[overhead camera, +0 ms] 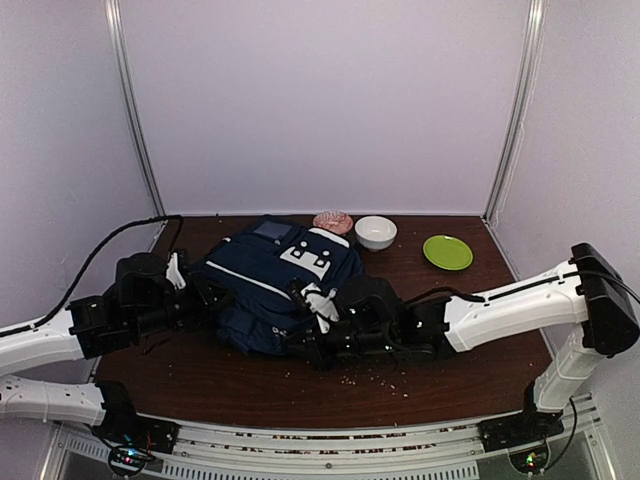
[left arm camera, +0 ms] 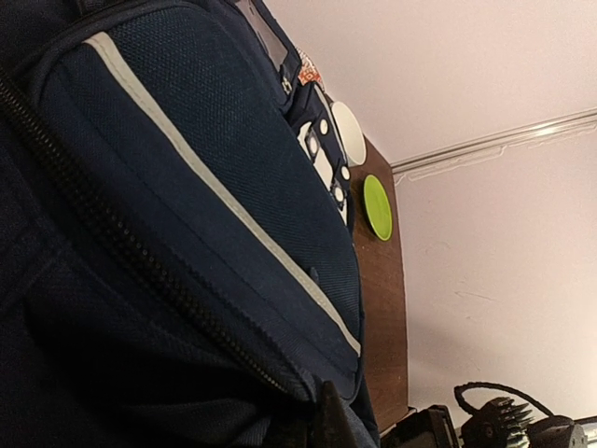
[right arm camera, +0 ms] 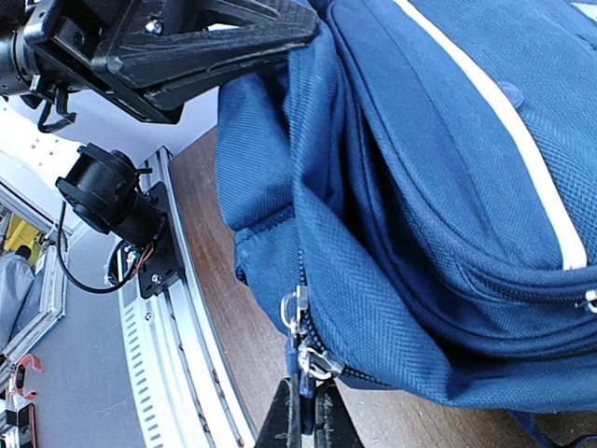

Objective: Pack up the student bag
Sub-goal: Zip the student bag at the center of the board.

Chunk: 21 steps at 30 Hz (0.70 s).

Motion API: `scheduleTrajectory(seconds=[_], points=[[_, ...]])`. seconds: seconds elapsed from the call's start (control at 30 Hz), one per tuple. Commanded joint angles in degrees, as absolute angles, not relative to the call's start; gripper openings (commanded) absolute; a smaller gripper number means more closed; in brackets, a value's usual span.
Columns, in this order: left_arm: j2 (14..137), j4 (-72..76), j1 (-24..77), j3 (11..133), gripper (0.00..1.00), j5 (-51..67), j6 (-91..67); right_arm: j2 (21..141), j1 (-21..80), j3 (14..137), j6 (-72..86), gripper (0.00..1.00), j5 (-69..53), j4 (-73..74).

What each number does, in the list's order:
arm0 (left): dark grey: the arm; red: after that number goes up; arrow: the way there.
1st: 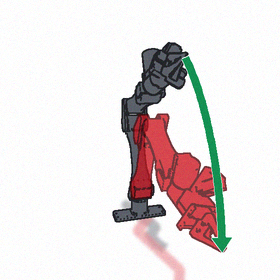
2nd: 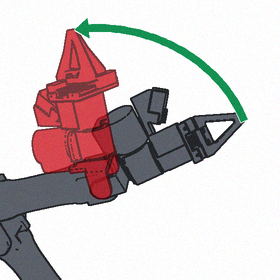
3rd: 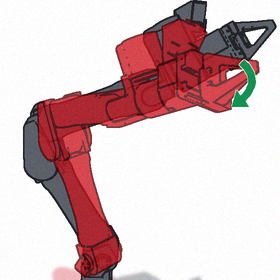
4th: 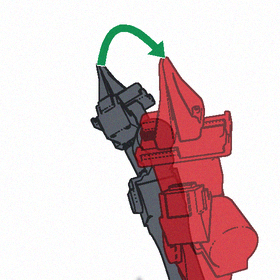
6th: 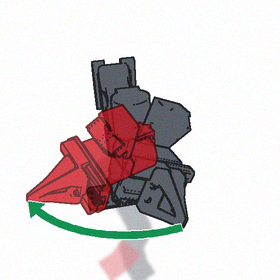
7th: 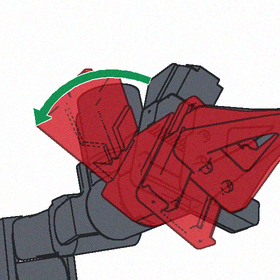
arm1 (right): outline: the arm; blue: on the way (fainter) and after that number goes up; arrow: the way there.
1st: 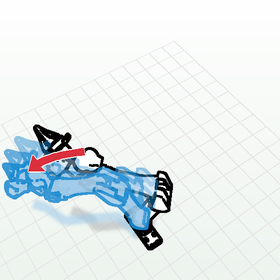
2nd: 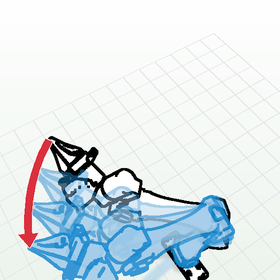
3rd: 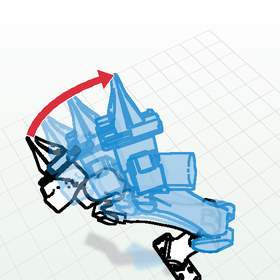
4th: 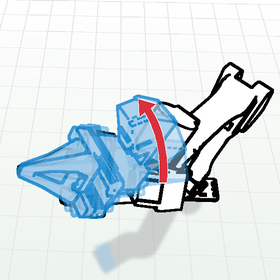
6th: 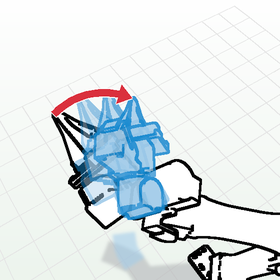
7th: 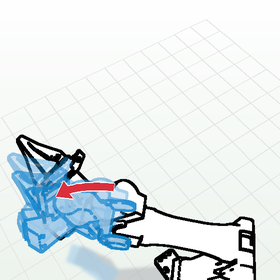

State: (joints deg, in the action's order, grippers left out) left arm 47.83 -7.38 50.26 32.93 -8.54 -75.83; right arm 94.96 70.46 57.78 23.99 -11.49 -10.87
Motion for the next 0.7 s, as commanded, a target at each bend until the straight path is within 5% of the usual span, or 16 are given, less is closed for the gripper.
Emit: scheduleTrajectory(seconds=[0.0, 0.27, 0.33, 0.43, 0.67], points=[[47.4, 2.2, 50.5, 32.6, 0.00, -7.8, -75.4, 95.5, 73.1, 62.4, 22.3, 0.00, -14.9, -9.7], [46.6, 2.2, 50.6, 31.2, 0.00, -8.0, -75.1, 96.6, 73.1, 60.8, 23.0, 0.00, -14.7, -10.2], [46.7, 1.4, 50.6, 31.1, 0.01, -7.6, -74.3, 96.4, 73.1, 60.1, 23.5, 0.13, -15.4, -10.7], [46.9, 0.3, 50.6, 30.3, 0.15, -7.1, -73.4, 95.5, 73.1, 58.9, 24.5, 0.33, -15.6, -11.8], [45.4, -3.8, 50.6, 28.5, 0.41, -7.8, -72.4, 92.1, 73.1, 56.4, 25.4, 0.45, -14.0, -11.3]])
